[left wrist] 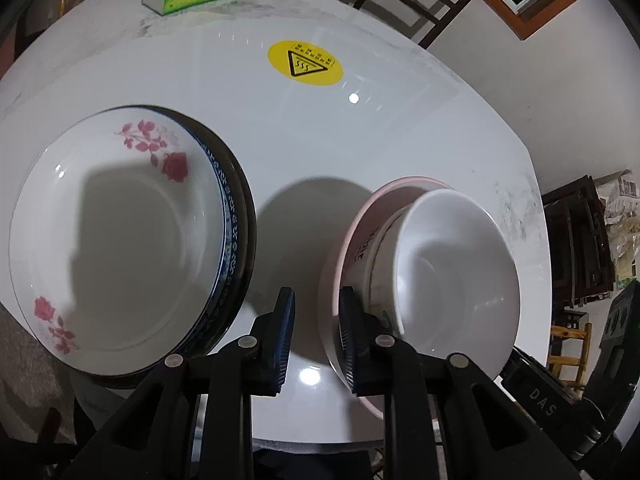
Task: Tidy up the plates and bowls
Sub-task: 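Close the left tool on the rim of the pink bowl holding the nested bowls, then lift the nested bowls with the left tool onto the flowered plate stack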
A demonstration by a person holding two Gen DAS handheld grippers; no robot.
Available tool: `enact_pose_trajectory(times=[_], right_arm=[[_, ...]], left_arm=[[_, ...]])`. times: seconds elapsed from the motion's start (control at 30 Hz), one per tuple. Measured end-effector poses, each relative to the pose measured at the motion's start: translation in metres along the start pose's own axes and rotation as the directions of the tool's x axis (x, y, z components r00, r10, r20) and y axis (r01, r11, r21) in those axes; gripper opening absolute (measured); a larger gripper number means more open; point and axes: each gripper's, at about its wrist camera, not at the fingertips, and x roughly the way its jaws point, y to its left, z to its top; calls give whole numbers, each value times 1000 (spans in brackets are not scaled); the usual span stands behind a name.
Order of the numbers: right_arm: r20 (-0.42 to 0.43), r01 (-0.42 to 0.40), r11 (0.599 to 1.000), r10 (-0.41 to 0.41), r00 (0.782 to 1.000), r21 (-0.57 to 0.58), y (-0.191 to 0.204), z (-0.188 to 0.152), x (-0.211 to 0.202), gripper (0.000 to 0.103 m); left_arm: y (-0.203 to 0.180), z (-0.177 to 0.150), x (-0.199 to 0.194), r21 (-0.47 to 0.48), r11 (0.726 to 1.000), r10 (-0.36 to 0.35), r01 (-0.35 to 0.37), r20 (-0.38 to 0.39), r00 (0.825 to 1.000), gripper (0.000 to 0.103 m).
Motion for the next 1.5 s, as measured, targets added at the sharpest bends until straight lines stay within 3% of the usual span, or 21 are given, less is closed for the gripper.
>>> enact_pose_trajectory(times=[0.8,0.9,1.0,1.5], right_arm=[[44,-28,999,26,999,38,-4,-6,-4,23],[49,-49,998,47,998,38,-2,-6,-4,14],[58,-35,999,33,998,30,1,-5,-3,13],[56,-53,998,50,997,42,3,0,-3,13]], left_arm=[[-8,-2,-1,63,997,33,-37,56,998,18],[-11,-3,-1,71,997,31,-35,60,998,14],[-15,-4,-1,91,995,33,-39,67,997,7],[-20,-4,-4,101,992,67,-74,70,995,6]])
